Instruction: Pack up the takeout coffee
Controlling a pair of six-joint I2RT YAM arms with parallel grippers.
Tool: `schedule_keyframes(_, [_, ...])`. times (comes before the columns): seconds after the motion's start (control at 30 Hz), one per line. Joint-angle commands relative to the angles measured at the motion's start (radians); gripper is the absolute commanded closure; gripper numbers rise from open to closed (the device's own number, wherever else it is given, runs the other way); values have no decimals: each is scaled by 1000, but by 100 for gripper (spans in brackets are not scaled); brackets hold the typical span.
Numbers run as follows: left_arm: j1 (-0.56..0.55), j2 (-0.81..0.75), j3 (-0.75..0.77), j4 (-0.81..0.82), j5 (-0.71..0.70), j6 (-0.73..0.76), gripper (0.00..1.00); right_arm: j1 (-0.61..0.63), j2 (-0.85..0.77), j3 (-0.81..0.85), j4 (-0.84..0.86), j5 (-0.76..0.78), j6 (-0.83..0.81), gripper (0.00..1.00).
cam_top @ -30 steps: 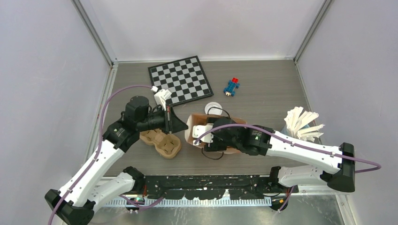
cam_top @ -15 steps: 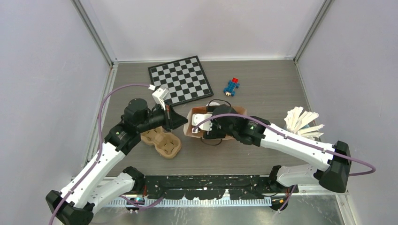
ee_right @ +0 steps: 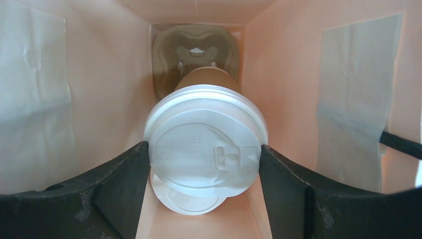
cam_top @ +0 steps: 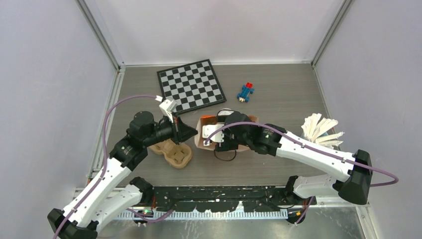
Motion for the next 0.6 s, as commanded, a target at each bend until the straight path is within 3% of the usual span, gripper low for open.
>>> schedule_keyframes(0.0, [-2, -39, -14, 26, 31, -15, 100, 22, 5, 47, 28, -3, 7, 26])
schedule_keyframes(0.57, [-2, -61, -31, -4, 49, -45, 100, 62, 72, 78, 47, 39, -16, 26])
